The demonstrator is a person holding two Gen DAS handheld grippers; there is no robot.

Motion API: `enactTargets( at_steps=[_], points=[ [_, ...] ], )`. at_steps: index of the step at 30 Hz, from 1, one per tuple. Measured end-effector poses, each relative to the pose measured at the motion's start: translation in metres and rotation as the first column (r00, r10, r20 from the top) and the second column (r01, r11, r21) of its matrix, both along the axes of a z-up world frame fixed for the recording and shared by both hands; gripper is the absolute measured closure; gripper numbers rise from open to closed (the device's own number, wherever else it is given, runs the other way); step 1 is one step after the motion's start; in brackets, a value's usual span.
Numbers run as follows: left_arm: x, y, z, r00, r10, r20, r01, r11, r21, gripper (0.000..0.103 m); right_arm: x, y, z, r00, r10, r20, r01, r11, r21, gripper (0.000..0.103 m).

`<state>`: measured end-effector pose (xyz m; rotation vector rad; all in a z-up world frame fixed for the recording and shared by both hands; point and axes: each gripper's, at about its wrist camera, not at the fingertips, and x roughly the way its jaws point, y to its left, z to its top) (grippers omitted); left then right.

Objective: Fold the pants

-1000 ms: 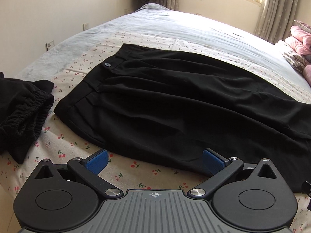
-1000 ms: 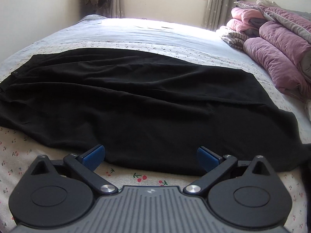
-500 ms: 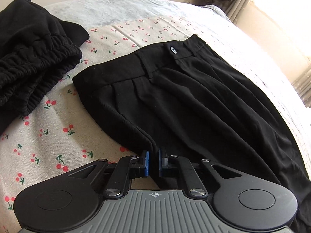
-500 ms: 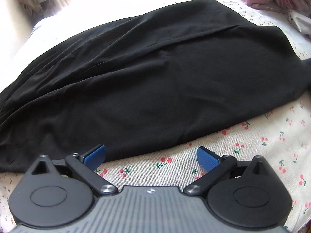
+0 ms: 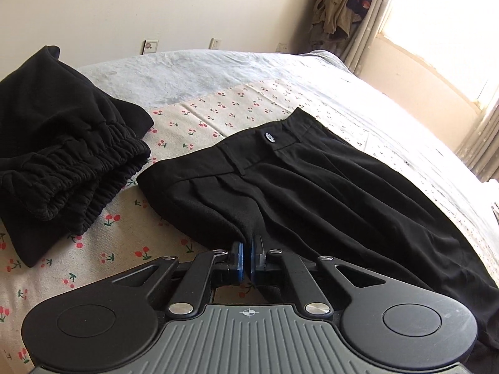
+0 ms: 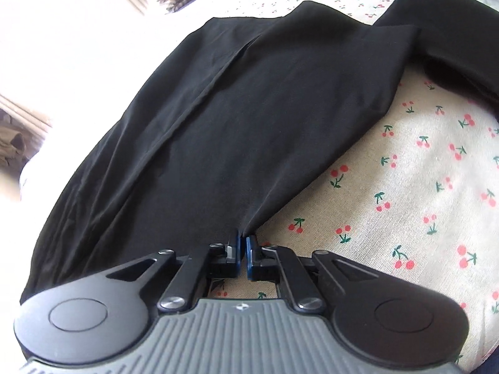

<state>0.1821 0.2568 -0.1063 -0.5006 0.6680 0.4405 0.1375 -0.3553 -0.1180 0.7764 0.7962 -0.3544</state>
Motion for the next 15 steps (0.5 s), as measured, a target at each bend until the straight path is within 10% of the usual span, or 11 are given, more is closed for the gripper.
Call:
enactTargets(
  at_steps=[5,13,15],
  points=[
    [0.0,-0.015,0.005,0.999,0.011,-0.042,-0.007,0.996,0.089,0.101,-0.028,0.024,0.031,0.999,0.008,0.05,0.004,0.973,-0.23,0.103],
    [-0.003,-0.014,-0.002,0.993,0.016,-0.117,-0.009,0.998,0.057,0.099,-0.027,-0.009,0.02,0.997,-0.049,-0.054,0.043,0.992,-0.116,0.103],
    [-0.002,-0.014,-0.003,0.991,0.007,-0.135,0.002,0.998,0.06,0.098,-0.026,-0.019,0.02,0.992,-0.104,-0.068,0.096,0.99,-0.107,0.056]
  ],
)
